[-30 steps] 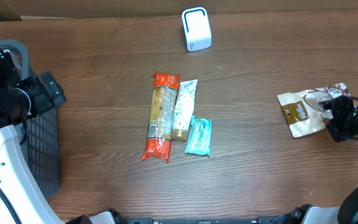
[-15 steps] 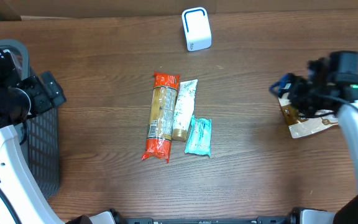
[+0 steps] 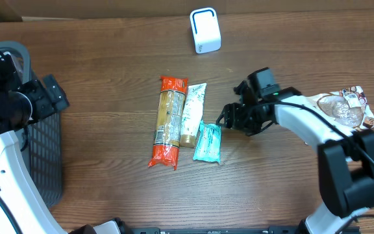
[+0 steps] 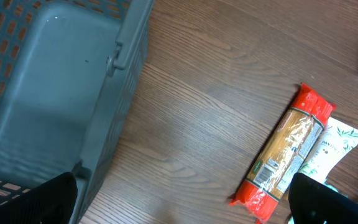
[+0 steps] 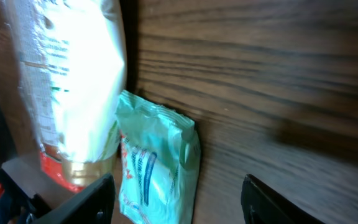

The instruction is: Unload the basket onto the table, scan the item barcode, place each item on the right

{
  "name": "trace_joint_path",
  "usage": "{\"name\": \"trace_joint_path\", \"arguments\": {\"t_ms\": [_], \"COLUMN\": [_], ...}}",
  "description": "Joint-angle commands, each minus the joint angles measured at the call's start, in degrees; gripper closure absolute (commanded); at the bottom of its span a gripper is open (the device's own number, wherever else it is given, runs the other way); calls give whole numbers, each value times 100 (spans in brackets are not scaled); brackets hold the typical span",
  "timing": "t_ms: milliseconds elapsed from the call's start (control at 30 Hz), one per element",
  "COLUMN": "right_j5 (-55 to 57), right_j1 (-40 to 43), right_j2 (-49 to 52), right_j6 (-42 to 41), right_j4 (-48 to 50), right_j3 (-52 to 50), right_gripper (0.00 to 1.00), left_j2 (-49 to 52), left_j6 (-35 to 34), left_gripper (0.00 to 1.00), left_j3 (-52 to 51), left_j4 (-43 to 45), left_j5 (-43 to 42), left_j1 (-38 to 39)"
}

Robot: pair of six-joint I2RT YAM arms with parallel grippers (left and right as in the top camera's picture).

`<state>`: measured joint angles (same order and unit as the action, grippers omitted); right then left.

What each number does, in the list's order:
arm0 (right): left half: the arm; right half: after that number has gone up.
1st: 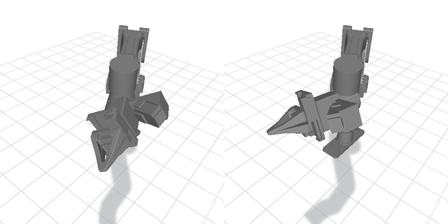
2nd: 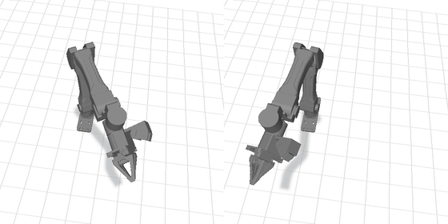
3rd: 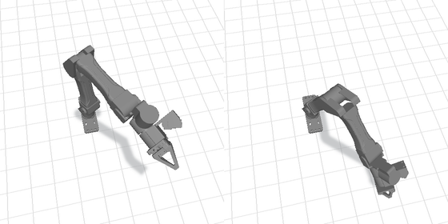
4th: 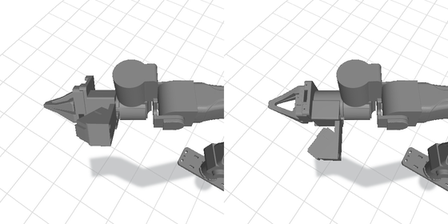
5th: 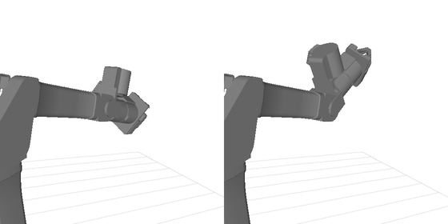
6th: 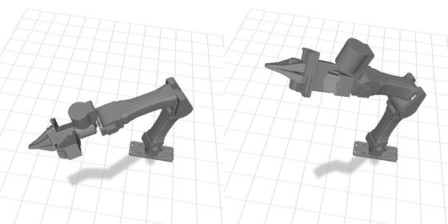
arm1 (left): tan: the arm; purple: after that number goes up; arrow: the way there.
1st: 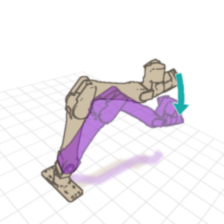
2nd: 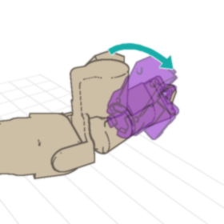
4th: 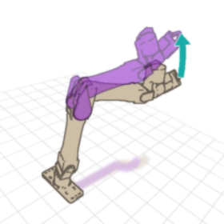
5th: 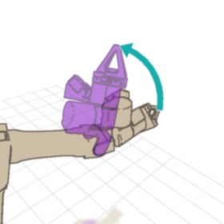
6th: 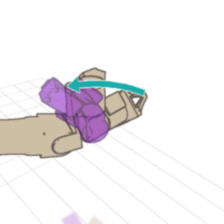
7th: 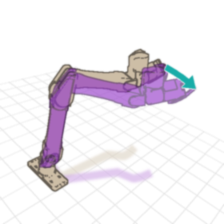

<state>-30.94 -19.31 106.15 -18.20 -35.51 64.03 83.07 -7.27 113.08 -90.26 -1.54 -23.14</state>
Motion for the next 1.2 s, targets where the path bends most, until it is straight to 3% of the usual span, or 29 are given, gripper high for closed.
{"name": "trace_joint_path", "arguments": {"t_ms": [0, 133, 500, 533, 600, 667, 967, 1100, 1167], "right_j5": [-157, -238, -826, -918, -970, -973, -957, 144, 1290], "right_j1": [-24, -24, -136, -136, -118, -107, 33, 107, 28], "right_j2": [251, 492, 881, 918, 951, 951, 590, -122, -782], "right_j6": [-138, -197, -197, -199, -201, -286, -109, -107, -109], "right_j4": [197, 304, 387, 407, 422, 439, 96, -678, -1300], "right_j3": [-31, -31, -33, -31, -31, -31, 243, 605, 896], "right_gripper": [41, 53, 57, 61, 82, 95, 96, 96, 96], "left_j2": [9, 9, 9, 9, 9, 9, 9, 9, 9], "left_j6": [85, 85, 85, 85, 85, 85, 85, 85, 85], "left_gripper": [0, 0, 0, 0, 0, 0, 0, 0, 0], "left_j3": [-11, -11, -11, -11, -11, -11, -11, -11, -11], "left_j4": [11, 11, 11, 9, 11, 11, 11, 9, 11], "left_j5": [-44, -44, -42, -44, -44, -42, -42, -44, -42], "left_j1": [-9, -9, -9, -9, -9, -9, -9, -9, -9]}}
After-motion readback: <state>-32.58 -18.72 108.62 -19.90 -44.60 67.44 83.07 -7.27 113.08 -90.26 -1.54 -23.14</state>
